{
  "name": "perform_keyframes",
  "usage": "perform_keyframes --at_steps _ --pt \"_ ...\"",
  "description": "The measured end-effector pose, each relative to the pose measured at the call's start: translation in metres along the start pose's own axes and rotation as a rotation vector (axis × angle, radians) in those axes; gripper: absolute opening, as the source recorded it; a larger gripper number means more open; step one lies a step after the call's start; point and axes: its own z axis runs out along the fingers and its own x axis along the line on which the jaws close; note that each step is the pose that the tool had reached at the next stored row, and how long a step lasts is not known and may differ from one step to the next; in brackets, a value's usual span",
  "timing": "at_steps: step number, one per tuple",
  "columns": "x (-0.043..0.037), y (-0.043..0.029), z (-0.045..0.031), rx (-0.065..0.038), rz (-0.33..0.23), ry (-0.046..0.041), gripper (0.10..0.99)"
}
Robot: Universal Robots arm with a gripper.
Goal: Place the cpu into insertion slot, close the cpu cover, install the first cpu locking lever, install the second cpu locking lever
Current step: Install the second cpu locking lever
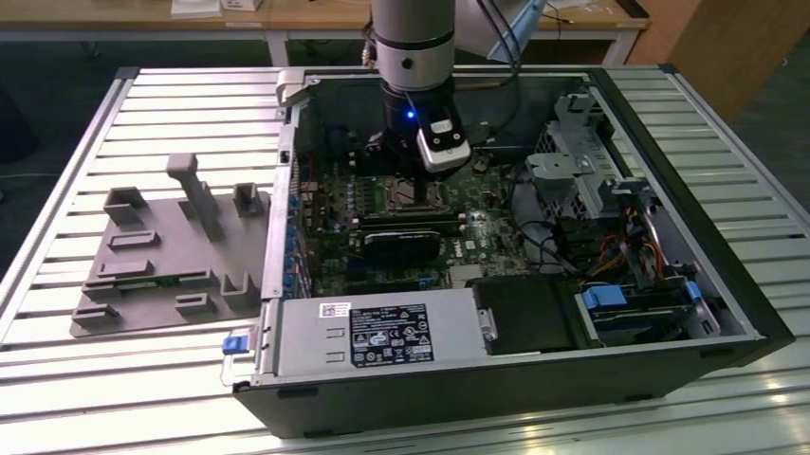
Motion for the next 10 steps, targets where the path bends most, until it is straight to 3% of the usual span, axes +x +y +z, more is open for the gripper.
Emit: perform_keyframes --at_steps 10 --pt "0.0077 -0.0075 0.0058 -0.030 -0.036 0.0081 0.102"
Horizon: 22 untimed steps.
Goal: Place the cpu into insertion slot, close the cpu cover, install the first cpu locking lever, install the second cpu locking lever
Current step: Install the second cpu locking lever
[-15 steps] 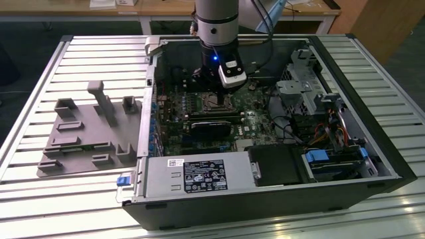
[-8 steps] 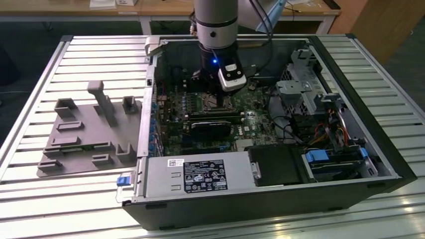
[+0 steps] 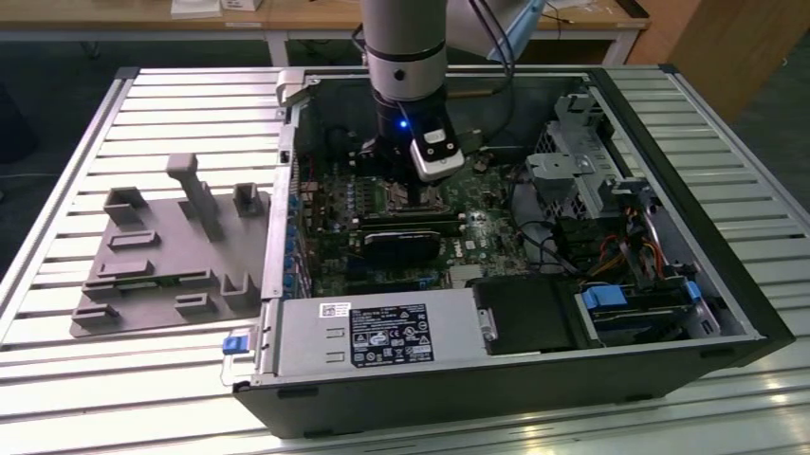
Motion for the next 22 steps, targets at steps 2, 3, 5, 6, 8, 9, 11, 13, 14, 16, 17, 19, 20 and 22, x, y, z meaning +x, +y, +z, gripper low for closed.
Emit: perform_keyframes --at_steps 2,3,5,6,8,9,11,13,14,16,17,19,20,22 --pt "0.0020 -0.0010 0.0013 -0.008 -0.009 0.0022 0.102" --pt "0.0030 -0.0015 0.0018 -0.012 -0.013 0.0031 0.102" --pt "0.0049 -0.0025 0.0026 -0.020 -0.019 0.0054 0.102" --pt "0.0058 -0.0030 0.0029 -0.024 -0.022 0.0065 0.102" --pt "0.0074 -0.0042 0.0035 -0.033 -0.027 0.0087 0.102" --pt "0.0079 -0.0051 0.0038 -0.037 -0.029 0.0100 0.102" --pt "0.0085 -0.0058 0.0040 -0.043 -0.035 0.0115 0.102" --pt "0.0086 -0.0058 0.0040 -0.043 -0.037 0.0116 0.102" --pt "0.0086 -0.0058 0.0040 -0.043 -0.037 0.0116 0.102" --pt "0.0084 -0.0068 0.0039 -0.050 -0.036 0.0137 0.102" --pt "0.0082 -0.0080 0.0041 -0.062 -0.035 0.0169 0.102" --pt "0.0080 -0.0110 0.0044 -0.087 -0.032 0.0233 0.102" --pt "0.0080 -0.0126 0.0046 -0.098 -0.031 0.0261 0.102" --pt "0.0078 -0.0160 0.0049 -0.114 -0.029 0.0304 0.102"
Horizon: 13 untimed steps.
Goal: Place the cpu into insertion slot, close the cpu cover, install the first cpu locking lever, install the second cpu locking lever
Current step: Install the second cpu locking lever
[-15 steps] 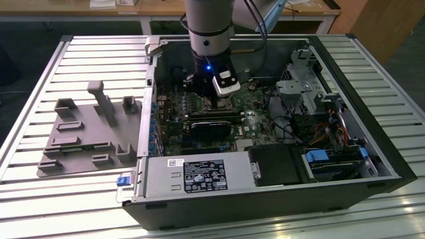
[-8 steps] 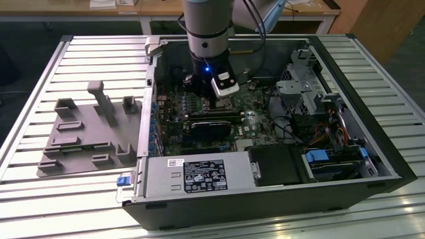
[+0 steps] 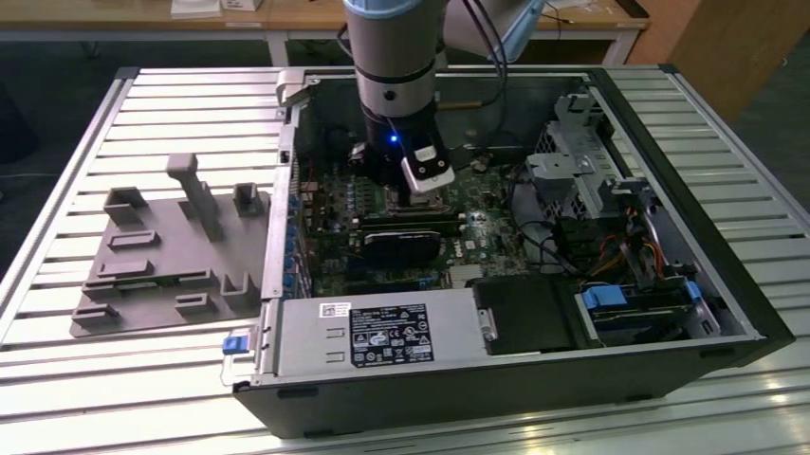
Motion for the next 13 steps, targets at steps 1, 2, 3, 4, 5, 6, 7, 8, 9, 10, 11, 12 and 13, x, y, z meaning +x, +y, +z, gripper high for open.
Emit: perform_keyframes --at_steps 1,2,3,4,5,6,7,8,9,10,11,12,13 --pt "0.0001 -0.0018 0.0001 -0.007 0.001 0.0018 0.102" --pt "0.0003 -0.0035 0.0002 -0.014 0.002 0.0035 0.102" --pt "0.0006 -0.0055 0.0004 -0.021 0.002 0.0052 0.102" --pt "0.0006 -0.0074 0.0005 -0.027 0.003 0.0067 0.102" --pt "0.0006 -0.0094 0.0007 -0.033 0.004 0.0079 0.102" --pt "0.0006 -0.0112 0.0009 -0.038 0.004 0.0092 0.102" --pt "0.0006 -0.0129 0.0011 -0.043 0.005 0.0105 0.102" --pt "0.0007 -0.0142 0.0015 -0.049 0.005 0.0118 0.102" --pt "0.0011 -0.0154 0.0019 -0.054 0.006 0.0131 0.102" --pt "0.0016 -0.0165 0.0024 -0.059 0.007 0.0144 0.102" --pt "0.0023 -0.0176 0.0029 -0.065 0.007 0.0157 0.102" --pt "0.0031 -0.0185 0.0034 -0.070 0.008 0.0170 0.102" --pt "0.0039 -0.0193 0.0039 -0.075 0.008 0.0182 0.102"
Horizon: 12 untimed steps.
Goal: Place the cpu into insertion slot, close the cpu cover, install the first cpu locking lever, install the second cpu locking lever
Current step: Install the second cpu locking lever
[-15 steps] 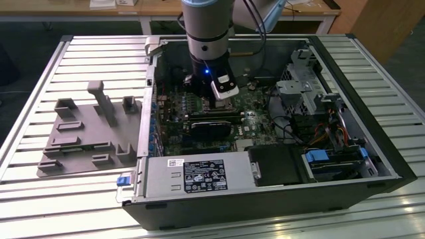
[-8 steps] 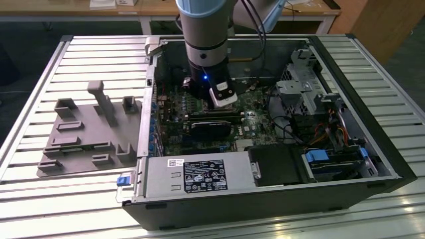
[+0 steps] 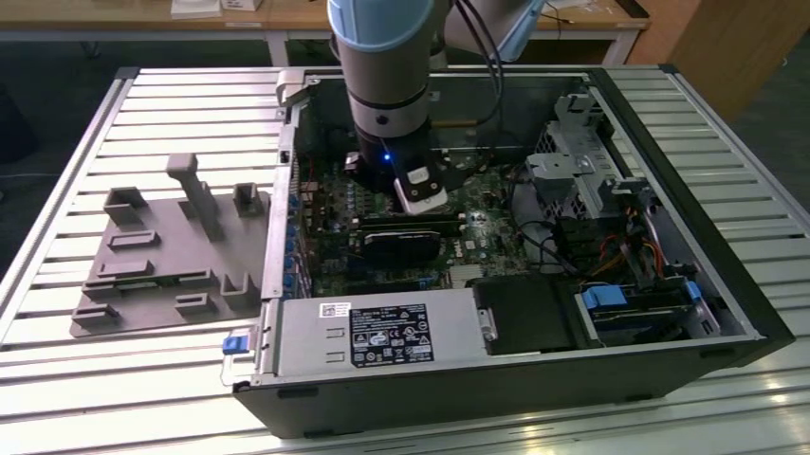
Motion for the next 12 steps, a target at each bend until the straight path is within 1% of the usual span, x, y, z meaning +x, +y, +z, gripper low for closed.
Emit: perform_keyframes --at_steps 3,7,12 --pt "0.0022 -0.0032 0.0015 -0.012 0.001 0.0030 0.102" --pt "0.0026 -0.0080 0.0045 -0.027 0.003 0.0064 0.102" --pt "0.0040 -0.0114 0.0070 -0.060 0.007 0.0145 0.102"
